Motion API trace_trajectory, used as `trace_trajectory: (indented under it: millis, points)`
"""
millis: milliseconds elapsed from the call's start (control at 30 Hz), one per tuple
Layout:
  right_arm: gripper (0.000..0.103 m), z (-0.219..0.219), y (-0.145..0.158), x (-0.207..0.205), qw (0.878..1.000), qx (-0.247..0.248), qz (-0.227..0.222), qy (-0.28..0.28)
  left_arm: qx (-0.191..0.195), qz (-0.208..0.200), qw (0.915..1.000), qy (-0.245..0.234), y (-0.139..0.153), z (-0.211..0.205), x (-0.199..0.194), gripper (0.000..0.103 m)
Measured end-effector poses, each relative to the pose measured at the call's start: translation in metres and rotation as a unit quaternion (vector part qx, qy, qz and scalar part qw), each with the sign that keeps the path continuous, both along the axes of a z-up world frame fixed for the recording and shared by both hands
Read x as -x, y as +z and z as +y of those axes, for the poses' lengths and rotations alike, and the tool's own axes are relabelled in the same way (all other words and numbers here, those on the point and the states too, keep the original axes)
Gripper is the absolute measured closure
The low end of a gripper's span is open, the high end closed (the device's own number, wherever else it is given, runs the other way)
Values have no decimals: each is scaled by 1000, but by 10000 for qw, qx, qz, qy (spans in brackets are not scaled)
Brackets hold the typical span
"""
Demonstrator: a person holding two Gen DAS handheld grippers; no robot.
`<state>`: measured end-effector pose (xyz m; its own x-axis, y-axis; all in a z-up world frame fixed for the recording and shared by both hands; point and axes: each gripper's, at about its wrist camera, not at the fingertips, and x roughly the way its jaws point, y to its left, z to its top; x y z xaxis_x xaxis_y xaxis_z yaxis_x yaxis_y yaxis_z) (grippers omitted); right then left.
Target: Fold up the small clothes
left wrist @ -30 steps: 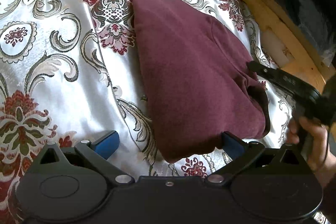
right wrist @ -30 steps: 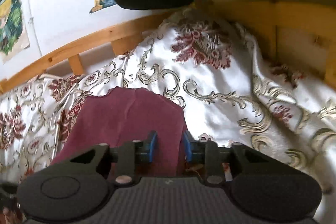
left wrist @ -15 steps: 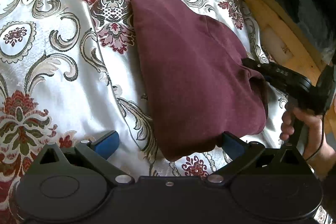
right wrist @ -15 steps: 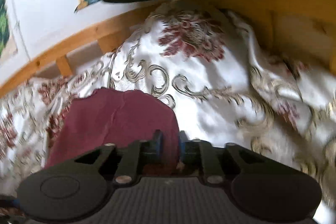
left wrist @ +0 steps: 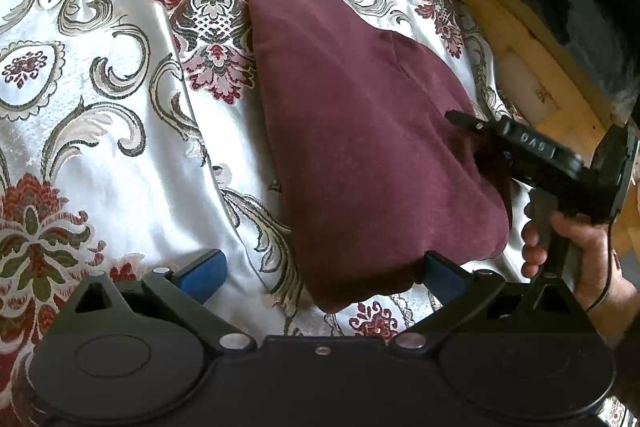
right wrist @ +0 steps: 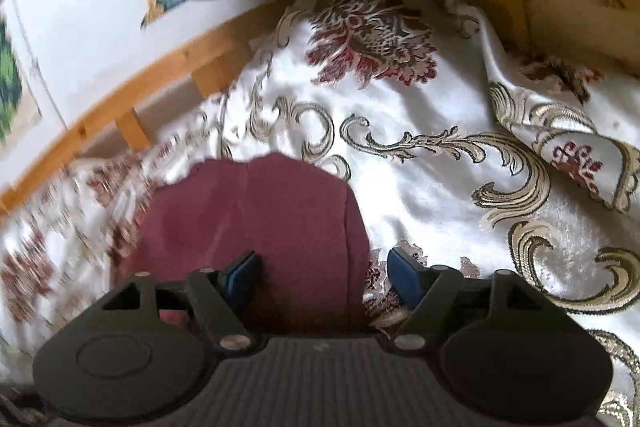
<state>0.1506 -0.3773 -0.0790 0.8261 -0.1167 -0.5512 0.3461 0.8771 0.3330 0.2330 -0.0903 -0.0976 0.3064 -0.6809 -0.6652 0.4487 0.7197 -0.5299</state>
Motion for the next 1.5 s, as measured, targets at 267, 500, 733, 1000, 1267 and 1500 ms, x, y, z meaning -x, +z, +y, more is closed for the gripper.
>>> trace_trajectory:
  millis: [267,500,733,1000,1267,1500]
  points:
    - [17,4,-8,7,9998,2,-164,74,4,-1,10000,0,0,0,-1,0]
    - [7,11,-13,7,9996,116,-205,183,2,-3,10000,1,0,0,-1,1]
    - [1,18,-17,7,9989,333,-190,259,4,-3,10000,2,0,0,-1,1]
    - [1,21,-18,7,9984,458,-166,270,10,-18,10000,2,0,0,0,0]
    - [1,32,7,28,9993,134,-244,261,39,-12,10000,-26,-1,1,-1,0]
    - [3,78,23,85,9853,1062,-270,1314,142,343,9993,-3,1,4,-12,1]
